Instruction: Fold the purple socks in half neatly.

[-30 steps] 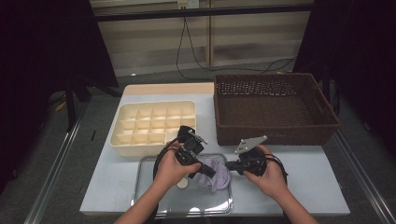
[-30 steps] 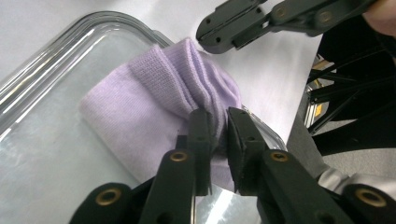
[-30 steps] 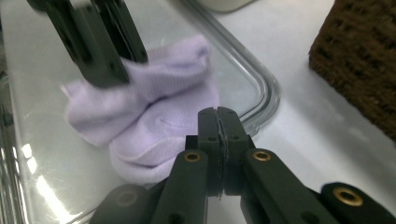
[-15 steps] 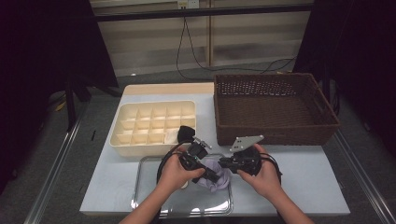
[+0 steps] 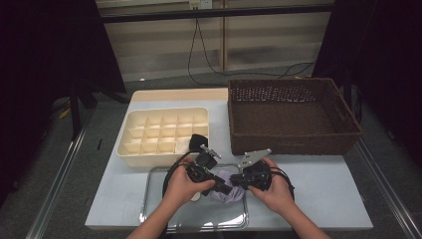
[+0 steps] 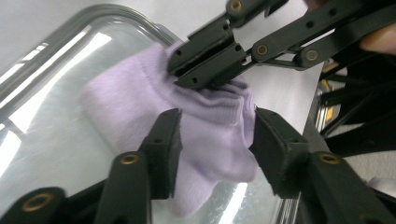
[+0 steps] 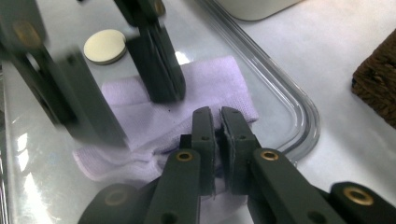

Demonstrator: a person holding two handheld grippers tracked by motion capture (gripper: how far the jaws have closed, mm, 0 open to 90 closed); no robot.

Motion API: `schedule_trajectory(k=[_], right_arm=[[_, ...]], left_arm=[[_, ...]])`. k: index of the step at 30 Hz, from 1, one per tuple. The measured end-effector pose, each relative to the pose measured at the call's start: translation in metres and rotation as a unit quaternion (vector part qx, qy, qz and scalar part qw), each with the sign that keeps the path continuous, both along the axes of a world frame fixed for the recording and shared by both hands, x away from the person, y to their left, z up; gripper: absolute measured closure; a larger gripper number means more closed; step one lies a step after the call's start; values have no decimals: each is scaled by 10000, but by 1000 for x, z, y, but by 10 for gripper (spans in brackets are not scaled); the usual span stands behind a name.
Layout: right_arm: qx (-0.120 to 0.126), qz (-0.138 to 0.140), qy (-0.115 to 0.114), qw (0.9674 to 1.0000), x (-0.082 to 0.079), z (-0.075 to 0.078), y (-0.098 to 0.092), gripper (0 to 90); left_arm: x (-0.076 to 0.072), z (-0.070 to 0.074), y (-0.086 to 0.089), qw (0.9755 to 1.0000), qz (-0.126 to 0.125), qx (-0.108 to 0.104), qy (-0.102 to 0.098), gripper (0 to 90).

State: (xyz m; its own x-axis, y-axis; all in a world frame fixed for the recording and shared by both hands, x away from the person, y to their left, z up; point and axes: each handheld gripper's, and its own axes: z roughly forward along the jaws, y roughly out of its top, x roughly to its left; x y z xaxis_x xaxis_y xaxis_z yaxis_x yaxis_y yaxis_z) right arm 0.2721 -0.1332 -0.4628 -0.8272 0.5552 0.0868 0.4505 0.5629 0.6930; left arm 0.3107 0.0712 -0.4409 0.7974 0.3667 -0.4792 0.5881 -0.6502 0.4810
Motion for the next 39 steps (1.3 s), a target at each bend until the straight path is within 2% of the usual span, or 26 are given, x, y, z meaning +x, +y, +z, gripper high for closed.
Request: schedule_trajectory(k=[5, 10, 13, 16, 17, 18, 21, 23, 27, 30, 34, 35, 39], right_arm=[[-13, -1, 12, 10000, 0, -2, 0, 863], [-19, 7, -2, 10000, 0, -2, 0, 864], [29, 12, 3, 10000, -1, -2, 0, 863], [-3, 11, -26, 10000, -1, -3, -1, 863], [13, -1, -8, 10000, -1, -3, -1, 863], [37, 29, -5, 10000, -1, -3, -1, 862], [43, 13, 16, 10000, -2, -3, -2, 859], [51, 24, -13, 10000, -2, -3, -2, 857], [21, -13, -17, 10000, -3, -2, -1, 839], [31, -18, -29, 10000, -3, 0, -1, 817], [90, -18, -92, 9999, -4, 6, -1, 795], [105, -31, -107, 9999, -5, 8, -1, 796], [118, 89, -117, 9998, -6, 13, 0, 786]], left_arm=[[3, 3, 16, 9993, 322, 110, -121, 461], [6, -3, 27, 9982, 555, 201, -49, 456], [7, -8, 28, 9976, 635, 265, -33, 460], [7, -15, 25, 9976, 637, 279, 73, 486], [7, -17, 24, 9978, 570, 325, 120, 491], [8, -18, 23, 9980, 555, 273, 113, 512], [7, -19, 22, 9976, 600, 300, 156, 589], [7, -20, 22, 9974, 562, 348, 271, 703], [6, -20, 21, 9968, 605, 326, 404, 823], [7, -16, 23, 9967, 569, 347, 457, 840], [9, -9, 26, 9966, 623, 216, 487, 842], [8, -7, 27, 9960, 746, 161, 472, 841], [11, -2, 31, 9959, 709, 223, 513, 840]])
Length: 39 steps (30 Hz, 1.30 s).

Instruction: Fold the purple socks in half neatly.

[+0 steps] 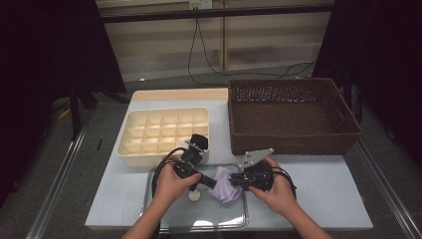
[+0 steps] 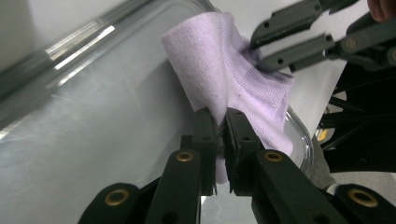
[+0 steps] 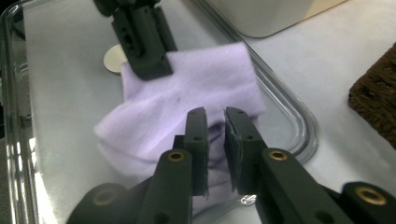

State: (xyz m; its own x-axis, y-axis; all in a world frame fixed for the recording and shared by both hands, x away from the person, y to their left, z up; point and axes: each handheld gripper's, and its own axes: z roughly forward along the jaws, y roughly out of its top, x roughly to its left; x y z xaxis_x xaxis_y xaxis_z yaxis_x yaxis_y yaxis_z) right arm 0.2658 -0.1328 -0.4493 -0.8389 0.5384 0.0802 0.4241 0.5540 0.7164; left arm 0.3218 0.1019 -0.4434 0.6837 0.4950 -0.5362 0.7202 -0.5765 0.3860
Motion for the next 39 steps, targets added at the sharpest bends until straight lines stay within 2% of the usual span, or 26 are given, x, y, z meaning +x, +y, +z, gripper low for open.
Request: schedule_trajectory(k=[2, 4, 5, 9, 11, 12, 16, 17, 22, 24, 27, 31, 34, 37, 39], right_arm=[[-49, 18, 48, 10000, -1, -2, 0, 784], [-46, 50, 122, 9999, -1, -5, 1, 796], [-53, 55, 113, 9999, -1, -7, 2, 802], [-157, 113, 144, 9997, -2, -11, 8, 819], [-164, 120, 121, 9997, -1, -12, 10, 821], [-134, 143, 125, 9997, 0, -13, 11, 822], [-97, 118, 144, 9998, -1, -15, 16, 833], [-148, 131, 99, 9998, -1, -15, 17, 833], [-101, 135, 127, 9998, -1, -15, 19, 828], [-125, 120, 99, 9998, -1, -15, 18, 811], [-61, 100, 186, 9998, -1, -15, 16, 779], [-101, 52, 142, 9998, -1, -12, 12, 740], [-25, -15, 139, 9999, -1, -9, 7, 746], [-95, -59, 128, 9999, -1, -7, 3, 753], [-74, -80, 111, 9999, -1, -6, 0, 791]], left_arm=[[0, 1, 0, 10000, 64, -25, -38, 835], [1, 2, 1, 10000, -29, 30, -10, 835], [1, 2, 2, 10000, -36, -22, -59, 834], [1, 7, 1, 9999, -53, -94, 26, 835], [1, 8, 0, 9997, -4, -253, 36, 834], [1, 9, 0, 9996, -101, -249, 63, 833], [-1, 10, -3, 9993, -54, -366, 78, 831], [-1, 10, -4, 9994, -88, -334, 71, 832], [-2, 8, -7, 9993, -182, -317, 40, 818], [-3, 6, -10, 9994, -231, -272, 31, 816], [-4, 4, -14, 9995, -238, -194, 20, 811], [-5, 4, -14, 9995, -264, -152, 1, 807], [-4, 4, -14, 9995, -270, -131, -25, 802], [-5, 3, -16, 9995, -284, -140, -48, 801], [-5, 3, -17, 9994, -316, -145, -61, 793]])
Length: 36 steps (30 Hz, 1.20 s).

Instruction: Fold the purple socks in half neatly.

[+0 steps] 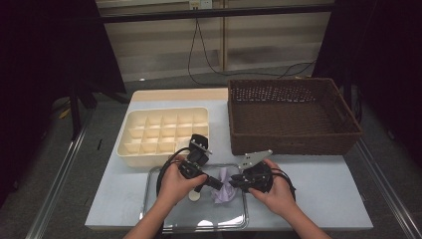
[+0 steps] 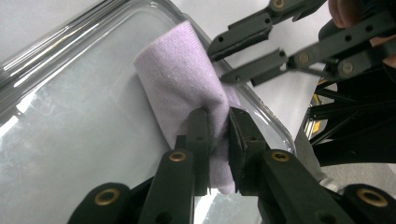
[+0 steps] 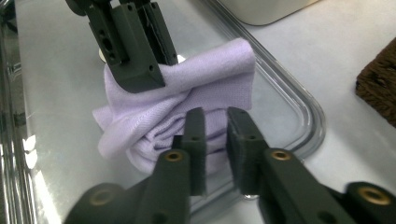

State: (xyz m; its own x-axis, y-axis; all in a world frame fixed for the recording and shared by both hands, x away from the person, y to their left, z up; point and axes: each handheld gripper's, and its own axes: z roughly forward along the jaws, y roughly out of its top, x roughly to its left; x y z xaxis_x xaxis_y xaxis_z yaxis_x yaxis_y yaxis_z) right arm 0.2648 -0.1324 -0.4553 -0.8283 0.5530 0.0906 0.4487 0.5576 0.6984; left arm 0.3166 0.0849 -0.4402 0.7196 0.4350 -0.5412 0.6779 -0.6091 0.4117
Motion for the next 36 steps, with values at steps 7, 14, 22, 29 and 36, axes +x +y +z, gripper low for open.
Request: schedule_trajectory(k=[7, 14, 22, 29, 36], right_arm=[[-64, 28, 0, 10000, 0, 2, -2, 850], [25, -17, -11, 10000, 0, 6, -6, 862], [-160, 222, 169, 9995, -2, -5, 1, 889], [-140, 256, 162, 9994, -3, -11, 7, 900], [-168, 211, 168, 9995, -1, -8, 4, 886]], left_arm=[[-2, -3, -6, 10000, -48, 26, -49, 782], [-5, -6, -11, 9997, -179, 84, -152, 758], [-6, 0, -10, 9998, -86, 52, -179, 751], [-8, 3, -12, 9997, -58, -70, -213, 778], [-10, -4, -17, 9996, -159, -19, -226, 791]])
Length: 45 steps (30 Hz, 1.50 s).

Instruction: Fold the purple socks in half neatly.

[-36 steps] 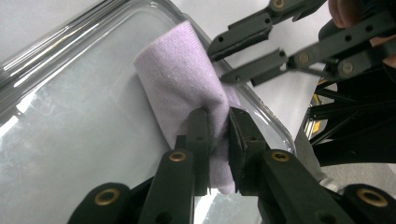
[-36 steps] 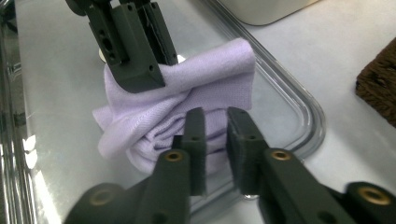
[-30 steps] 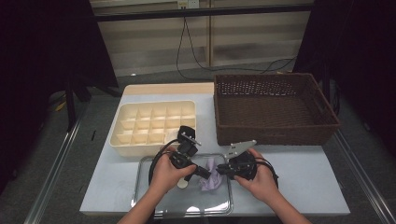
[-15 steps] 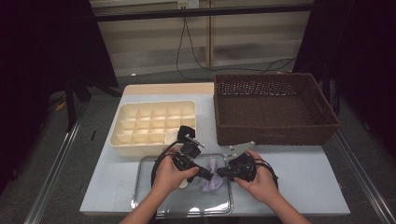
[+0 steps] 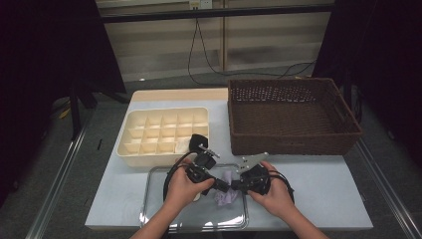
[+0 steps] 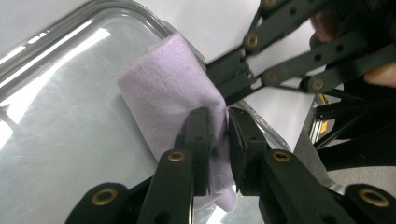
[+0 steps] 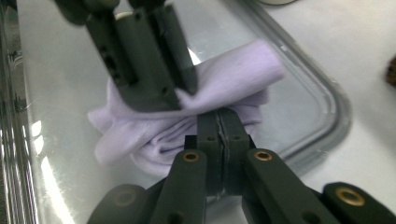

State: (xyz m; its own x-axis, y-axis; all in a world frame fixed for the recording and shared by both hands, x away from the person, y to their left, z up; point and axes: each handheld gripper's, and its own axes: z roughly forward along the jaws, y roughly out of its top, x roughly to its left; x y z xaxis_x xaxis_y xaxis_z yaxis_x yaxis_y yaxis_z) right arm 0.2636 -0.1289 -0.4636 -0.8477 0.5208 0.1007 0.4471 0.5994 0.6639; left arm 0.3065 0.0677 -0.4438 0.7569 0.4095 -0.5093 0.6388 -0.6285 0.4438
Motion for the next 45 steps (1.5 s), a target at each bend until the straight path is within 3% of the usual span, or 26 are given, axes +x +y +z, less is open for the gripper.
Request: schedule_trajectory(k=[2, 7, 11, 15, 19, 21, 25, 30, 36, 38, 45], right_arm=[[-38, -71, -49, 10000, 1, 3, -3, 882], [221, -275, -162, 9992, 1, 15, -12, 871], [324, -268, -283, 9987, 0, 21, -7, 860], [395, -260, -419, 9980, -1, 26, 0, 829], [278, -214, -379, 9987, 0, 22, 3, 829], [122, -206, -268, 9994, 1, 11, 2, 852], [169, -213, -186, 9995, 2, 7, -2, 868], [146, -212, -145, 9996, 2, 5, -5, 876], [129, -210, -66, 9997, 2, 1, -9, 881], [82, -194, -70, 9998, 2, 1, -8, 882], [35, -187, -49, 9998, 1, -2, -7, 882]], left_arm=[[-1, -2, -1, 10000, -18, 0, -20, 793], [-4, -4, -4, 10000, -2, 25, -78, 796], [-8, -3, -10, 9996, -67, 83, -251, 794], [-9, -4, -11, 9996, -39, 60, -290, 792], [-9, -6, -10, 9998, -25, 1, -222, 786], [-7, -5, -9, 9999, -86, -69, -132, 722], [-5, -2, -7, 9998, -80, -164, 2, 614], [-2, 4, 2, 9995, 203, -216, 55, 516], [6, 2, 13, 9981, 539, -226, 196, 496], [7, 0, 14, 9980, 588, -141, 191, 489], [7, -11, 9, 9986, 428, -3, 295, 483]])
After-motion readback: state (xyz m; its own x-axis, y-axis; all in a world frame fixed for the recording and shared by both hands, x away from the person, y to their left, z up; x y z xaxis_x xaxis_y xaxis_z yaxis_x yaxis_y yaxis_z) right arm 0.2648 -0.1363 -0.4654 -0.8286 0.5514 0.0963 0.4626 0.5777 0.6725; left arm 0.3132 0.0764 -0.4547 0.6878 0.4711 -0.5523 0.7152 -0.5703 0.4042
